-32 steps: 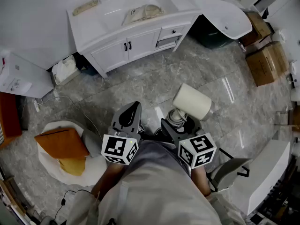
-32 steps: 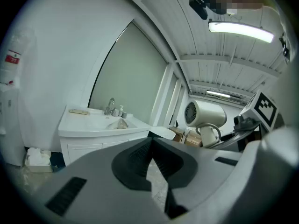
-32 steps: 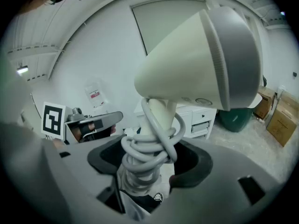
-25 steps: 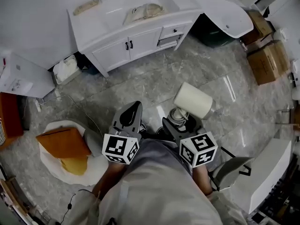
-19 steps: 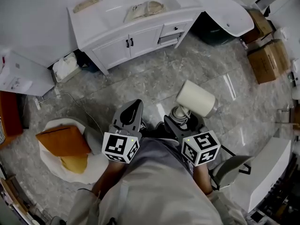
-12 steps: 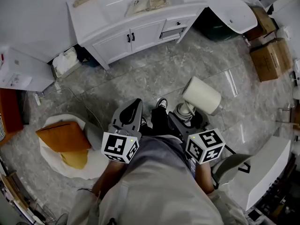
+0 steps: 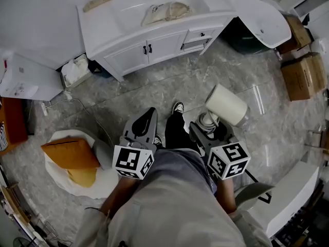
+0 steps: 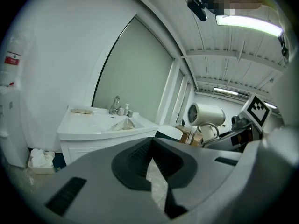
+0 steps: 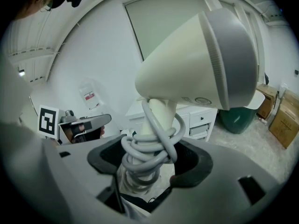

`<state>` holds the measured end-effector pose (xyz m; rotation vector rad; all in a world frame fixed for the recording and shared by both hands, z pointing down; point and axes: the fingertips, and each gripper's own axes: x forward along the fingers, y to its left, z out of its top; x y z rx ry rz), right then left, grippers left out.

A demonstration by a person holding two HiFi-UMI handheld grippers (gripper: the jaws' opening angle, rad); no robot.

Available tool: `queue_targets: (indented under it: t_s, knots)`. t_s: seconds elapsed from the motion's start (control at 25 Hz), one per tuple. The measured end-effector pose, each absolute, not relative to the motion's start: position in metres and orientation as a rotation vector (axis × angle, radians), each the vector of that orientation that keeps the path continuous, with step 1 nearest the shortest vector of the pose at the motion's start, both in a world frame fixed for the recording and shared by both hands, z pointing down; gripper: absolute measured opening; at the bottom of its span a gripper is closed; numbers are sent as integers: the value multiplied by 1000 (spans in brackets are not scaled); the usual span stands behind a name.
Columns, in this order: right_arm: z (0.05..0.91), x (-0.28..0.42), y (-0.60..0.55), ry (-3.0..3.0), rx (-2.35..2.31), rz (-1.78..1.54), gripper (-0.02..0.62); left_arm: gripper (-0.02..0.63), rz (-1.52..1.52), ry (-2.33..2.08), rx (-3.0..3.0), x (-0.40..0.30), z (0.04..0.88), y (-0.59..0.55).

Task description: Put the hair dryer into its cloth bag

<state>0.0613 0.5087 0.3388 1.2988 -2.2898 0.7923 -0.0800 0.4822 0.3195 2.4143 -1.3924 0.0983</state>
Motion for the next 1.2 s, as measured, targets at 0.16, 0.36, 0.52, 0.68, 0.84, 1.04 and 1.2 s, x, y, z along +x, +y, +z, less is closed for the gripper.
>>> queue_targets:
  t_s: [0.16, 0.36, 0.52, 0.68, 0.84, 1.04, 1.2]
  knots:
    - [339, 78, 467, -2300, 1288, 793, 304, 5, 113, -1361, 2425, -60, 316, 442]
    - [344, 100, 412, -2307, 1265, 817, 304, 5, 161, -1338, 2419, -33, 320, 390]
    - [348, 119, 372, -2304, 1238, 837, 304, 5, 192, -1339, 2399, -14, 322, 352]
    - [353, 139, 333, -2291, 1207, 830, 304, 5, 211, -1336, 2385, 9, 326, 313]
    - [360, 158, 305, -2286, 1167, 830, 304, 5, 237, -1329, 2378, 35, 329, 281]
    - [361, 173, 274, -2310, 1122, 809, 304, 5, 237, -1346, 2385, 60, 328, 249]
    - [360, 181, 261, -2321, 1091, 777, 304, 5, 239, -1364, 2376, 71, 326, 237]
